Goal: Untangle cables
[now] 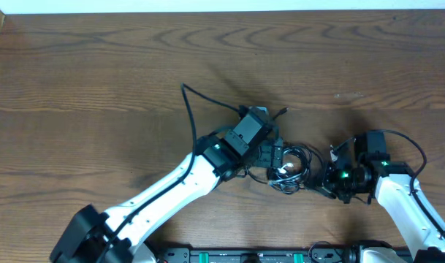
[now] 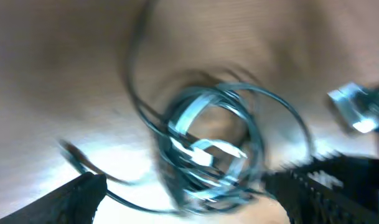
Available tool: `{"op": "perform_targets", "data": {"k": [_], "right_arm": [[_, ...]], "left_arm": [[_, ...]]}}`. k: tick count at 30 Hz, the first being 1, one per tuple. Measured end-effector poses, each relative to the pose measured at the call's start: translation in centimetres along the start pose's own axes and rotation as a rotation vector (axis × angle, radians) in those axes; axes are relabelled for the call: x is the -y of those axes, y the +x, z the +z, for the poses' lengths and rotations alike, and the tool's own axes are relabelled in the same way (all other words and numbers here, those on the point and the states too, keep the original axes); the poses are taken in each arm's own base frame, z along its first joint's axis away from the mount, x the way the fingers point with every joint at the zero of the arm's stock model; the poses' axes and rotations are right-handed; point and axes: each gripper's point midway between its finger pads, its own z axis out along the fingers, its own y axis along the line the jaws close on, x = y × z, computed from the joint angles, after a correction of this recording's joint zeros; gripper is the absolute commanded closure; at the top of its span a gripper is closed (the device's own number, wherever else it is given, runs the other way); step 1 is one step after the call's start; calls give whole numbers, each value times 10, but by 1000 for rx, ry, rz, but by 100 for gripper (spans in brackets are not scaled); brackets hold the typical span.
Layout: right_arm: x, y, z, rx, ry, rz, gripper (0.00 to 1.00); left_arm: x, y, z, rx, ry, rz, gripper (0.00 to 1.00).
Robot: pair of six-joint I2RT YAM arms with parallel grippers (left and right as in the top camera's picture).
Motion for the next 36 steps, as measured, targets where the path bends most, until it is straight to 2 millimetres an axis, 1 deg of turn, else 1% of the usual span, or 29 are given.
{"op": "perform_targets", "data": {"k": [3,7,9,12,15,19,21,24,31,36], "right_arm": [[-18,-4,-1,1,-91,5,99],[-53,-18,-8,25,-261,-10,99],[-64,-23,-11,31,-310,-2,99],[-73,-25,-15,22,-354,48,99],[-76,-25,-16,11,-370,88,99],[-78,-24,-16,-3,-380,113,99],[-78,-24,-17,-6,-381,119,99],[-78,-23,-17,-8,-382,122,99],[-78,-23,-17,-9,-383,123,99],[-78,-23,-17,-10,-383,123,99]], "left_arm": [[11,11,-1,-66,66,-57,7],[17,24,-3,-135,96,-139,7],[18,26,-3,-152,102,-166,7],[17,31,-4,-176,99,-193,6],[13,37,-5,-202,75,-238,6],[-9,48,-6,-220,-45,-391,6],[-17,48,-6,-204,-93,-475,6],[-22,45,-6,-170,-130,-589,6],[-26,42,-4,-131,-167,-851,6],[-18,36,8,-121,-138,-1017,6]]}}
